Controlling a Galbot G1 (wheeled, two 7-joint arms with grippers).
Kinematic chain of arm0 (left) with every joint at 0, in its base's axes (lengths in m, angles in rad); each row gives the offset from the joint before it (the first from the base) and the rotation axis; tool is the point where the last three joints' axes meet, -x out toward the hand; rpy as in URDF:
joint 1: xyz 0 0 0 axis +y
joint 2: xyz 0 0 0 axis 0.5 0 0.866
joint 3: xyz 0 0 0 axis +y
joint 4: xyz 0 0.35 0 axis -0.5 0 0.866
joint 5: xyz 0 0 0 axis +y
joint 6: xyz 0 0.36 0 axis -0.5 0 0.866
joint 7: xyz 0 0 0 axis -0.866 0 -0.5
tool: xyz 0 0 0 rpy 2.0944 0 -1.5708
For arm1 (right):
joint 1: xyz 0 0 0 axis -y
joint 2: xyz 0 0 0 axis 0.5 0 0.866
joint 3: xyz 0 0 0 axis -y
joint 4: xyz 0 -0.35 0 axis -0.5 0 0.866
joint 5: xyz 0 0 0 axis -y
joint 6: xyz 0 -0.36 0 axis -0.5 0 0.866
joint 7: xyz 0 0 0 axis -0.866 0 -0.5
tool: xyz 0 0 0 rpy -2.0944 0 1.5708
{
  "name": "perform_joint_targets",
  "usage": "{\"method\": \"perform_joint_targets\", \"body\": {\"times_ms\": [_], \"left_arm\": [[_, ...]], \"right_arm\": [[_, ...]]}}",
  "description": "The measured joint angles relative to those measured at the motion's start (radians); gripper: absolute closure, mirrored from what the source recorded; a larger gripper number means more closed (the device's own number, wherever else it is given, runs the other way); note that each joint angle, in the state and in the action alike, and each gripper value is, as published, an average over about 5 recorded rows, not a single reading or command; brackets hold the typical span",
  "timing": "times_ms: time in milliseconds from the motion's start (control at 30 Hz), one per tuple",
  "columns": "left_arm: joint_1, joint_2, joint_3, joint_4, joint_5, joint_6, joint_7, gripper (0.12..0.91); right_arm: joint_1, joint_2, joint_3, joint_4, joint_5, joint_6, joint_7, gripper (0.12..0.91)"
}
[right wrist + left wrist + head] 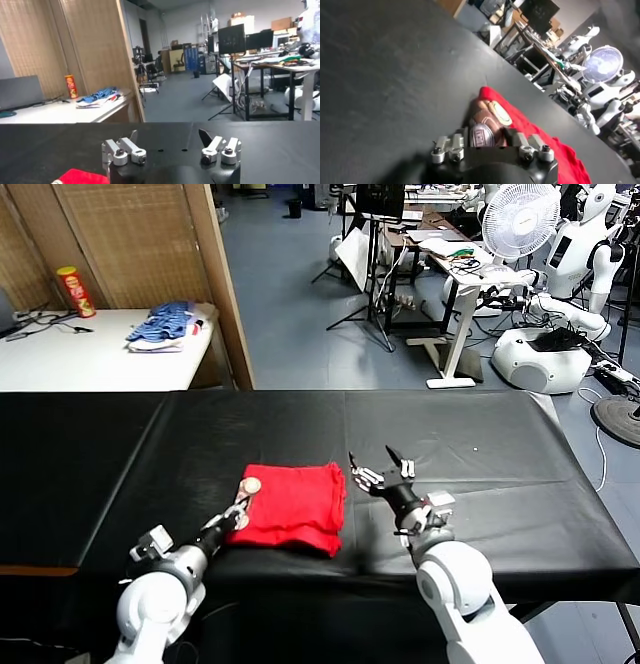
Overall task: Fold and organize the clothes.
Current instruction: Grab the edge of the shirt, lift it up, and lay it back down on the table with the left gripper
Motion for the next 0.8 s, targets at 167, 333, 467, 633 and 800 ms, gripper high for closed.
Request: {"method": "perform_joint_targets", "body": {"times_ms": [167,333,467,633,800], "left_arm": [[-0.007,0.002,0.012,-0.018,0.102,-0.011,0.007,0.879],[-0.014,0.029,0.015,-0.055,0.354,0.001,0.036,0.879],[-0.013,0.095,-0.005,-0.082,0.580,0.007,0.070,0.879],[-0.006,0.234,-0.049,-0.090,0.816,0.005,0.099,0.879],[-0.003,0.400,-0.102,-0.108,0.978,-0.002,0.106,0.879]], "right_arm": [[-0.017,0.015,0.020,0.006,-0.073,-0.060,0.051,0.227],[-0.045,0.029,0.046,0.018,-0.145,-0.099,0.064,0.227],[-0.071,0.032,0.066,0.035,-0.168,-0.110,0.063,0.227],[-0.093,0.038,0.070,0.050,-0.173,-0.102,0.060,0.227],[-0.098,0.051,0.065,0.053,-0.174,-0.096,0.059,0.227]]}}
